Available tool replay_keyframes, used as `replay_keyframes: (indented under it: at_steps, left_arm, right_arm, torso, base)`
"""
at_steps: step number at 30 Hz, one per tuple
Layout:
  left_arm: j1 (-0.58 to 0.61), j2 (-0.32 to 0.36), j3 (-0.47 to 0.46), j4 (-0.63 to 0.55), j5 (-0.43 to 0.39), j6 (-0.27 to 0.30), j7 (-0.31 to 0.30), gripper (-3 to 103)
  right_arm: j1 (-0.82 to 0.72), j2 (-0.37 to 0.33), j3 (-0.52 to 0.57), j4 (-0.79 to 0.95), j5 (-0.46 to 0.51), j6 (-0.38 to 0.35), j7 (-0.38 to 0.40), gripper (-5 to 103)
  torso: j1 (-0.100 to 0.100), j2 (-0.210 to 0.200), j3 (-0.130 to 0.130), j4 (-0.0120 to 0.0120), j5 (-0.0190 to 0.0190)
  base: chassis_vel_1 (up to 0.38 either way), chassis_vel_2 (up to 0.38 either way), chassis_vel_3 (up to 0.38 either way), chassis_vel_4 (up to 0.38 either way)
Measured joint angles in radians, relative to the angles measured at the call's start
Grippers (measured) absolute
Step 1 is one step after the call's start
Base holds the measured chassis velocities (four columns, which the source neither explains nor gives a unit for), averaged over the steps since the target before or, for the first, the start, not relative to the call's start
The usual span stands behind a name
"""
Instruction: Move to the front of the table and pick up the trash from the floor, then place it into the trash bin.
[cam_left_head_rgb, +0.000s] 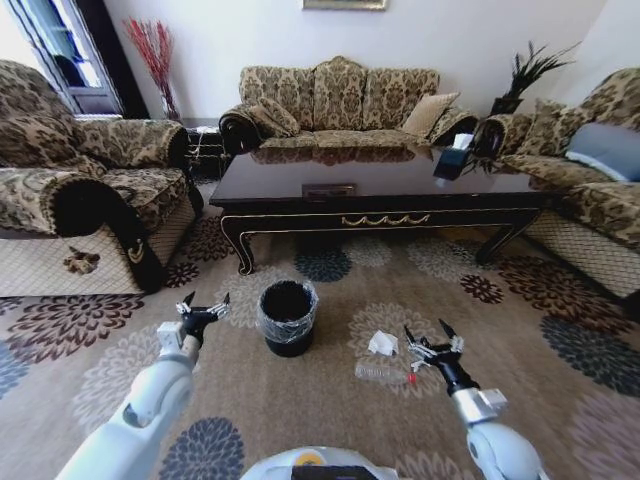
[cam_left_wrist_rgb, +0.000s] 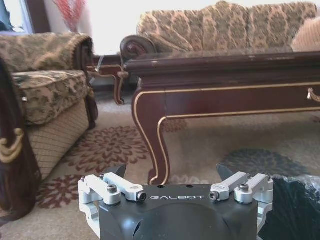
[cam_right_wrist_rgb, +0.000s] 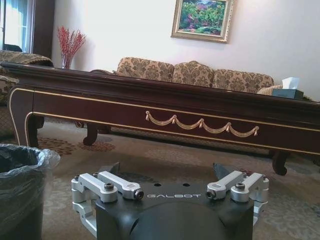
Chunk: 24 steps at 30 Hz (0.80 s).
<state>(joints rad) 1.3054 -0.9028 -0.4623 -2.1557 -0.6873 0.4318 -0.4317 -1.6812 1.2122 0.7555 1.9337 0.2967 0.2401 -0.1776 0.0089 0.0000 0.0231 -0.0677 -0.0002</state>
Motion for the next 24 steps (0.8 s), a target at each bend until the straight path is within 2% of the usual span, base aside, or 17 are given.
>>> replay_keyframes:
  at_steps: [3,5,7,8,10,11,13,16,18,21,23,24]
  left_arm:
    - [-0.038,0.025,0.015,0.006,-0.038,0.028,-0.009,102]
    - [-0.105,0.061,0.046,0.014,-0.134,0.088,-0.037,100]
    - [-0.121,0.066,0.055,0.018,-0.153,0.099,-0.044,100]
    - [-0.159,0.074,0.079,0.029,-0.196,0.124,-0.062,97]
    - [-0.25,0.076,0.144,0.065,-0.307,0.175,-0.119,100]
    - [-0.25,0.076,0.144,0.065,-0.307,0.175,-0.119,100]
    - [-0.313,0.066,0.199,0.093,-0.389,0.204,-0.169,100]
    - [-0.448,0.023,0.318,0.142,-0.583,0.251,-0.316,100]
    - [-0.469,0.014,0.335,0.149,-0.614,0.258,-0.339,97]
    - [-0.571,-0.036,0.414,0.208,-0.748,0.292,-0.47,87]
    - [-0.582,-0.043,0.42,0.217,-0.769,0.297,-0.489,87]
    - [-0.602,-0.057,0.431,0.236,-0.814,0.304,-0.531,86]
  right_arm:
    - [-0.007,0.005,0.003,0.0,0.0,0.003,-0.001,100]
    - [-0.017,0.011,0.008,0.0,-0.001,0.009,-0.002,100]
    - [-0.018,0.012,0.009,0.0,-0.002,0.01,-0.003,100]
    - [-0.02,0.013,0.01,0.001,-0.002,0.01,-0.003,100]
    - [-0.022,0.014,0.012,0.01,-0.003,0.011,-0.003,100]
    - [-0.022,0.014,0.012,0.01,-0.003,0.011,-0.003,100]
    - [-0.024,0.014,0.015,0.017,-0.002,0.01,-0.003,100]
    - [-0.036,0.014,0.029,0.026,-0.002,0.009,-0.003,100]
    - [-0.038,0.014,0.031,0.027,-0.002,0.009,-0.003,100]
    - [-0.049,0.016,0.047,0.027,0.0,0.011,-0.003,100]
    - [-0.049,0.017,0.05,0.026,0.001,0.011,-0.003,100]
    - [-0.049,0.018,0.053,0.026,0.002,0.012,-0.003,100]
  torso:
    - [0.0,0.0,0.0,-0.0006,0.0002]
    - [0.0,0.0,0.0,-0.0001,0.0001]
    - [0.0,0.0,0.0,-0.0001,0.0003]
    - [0.0,0.0,0.0,0.0,0.0005]
    - [0.0,0.0,0.0,0.0,0.0001]
    - [0.0,0.0,0.0,0.0,0.0001]
    - [0.0,0.0,0.0,0.0,0.0004]
    - [0.0,0.0,0.0,-0.0001,0.0004]
    - [0.0,0.0,0.0,-0.0003,0.0004]
    - [0.0,0.0,0.0,-0.0004,0.0004]
    - [0.0,0.0,0.0,-0.0003,0.0005]
    - [0.0,0.0,0.0,-0.0002,0.0003]
  base:
    - [0.0,0.0,0.0,0.0]
    - [0.0,0.0,0.0,0.0]
    - [0.0,0.0,0.0,0.0]
    - [0.0,0.0,0.0,0.0]
    - [0.0,0.0,0.0,0.0]
    - [0.0,0.0,0.0,0.0]
    - [0.0,0.0,0.0,0.0]
    - [0.0,0.0,0.0,0.0]
    - [0.0,0.0,0.0,0.0]
    - [0.0,0.0,0.0,0.0]
    - [0.0,0.0,0.0,0.0]
    - [0.0,0.0,0.0,0.0]
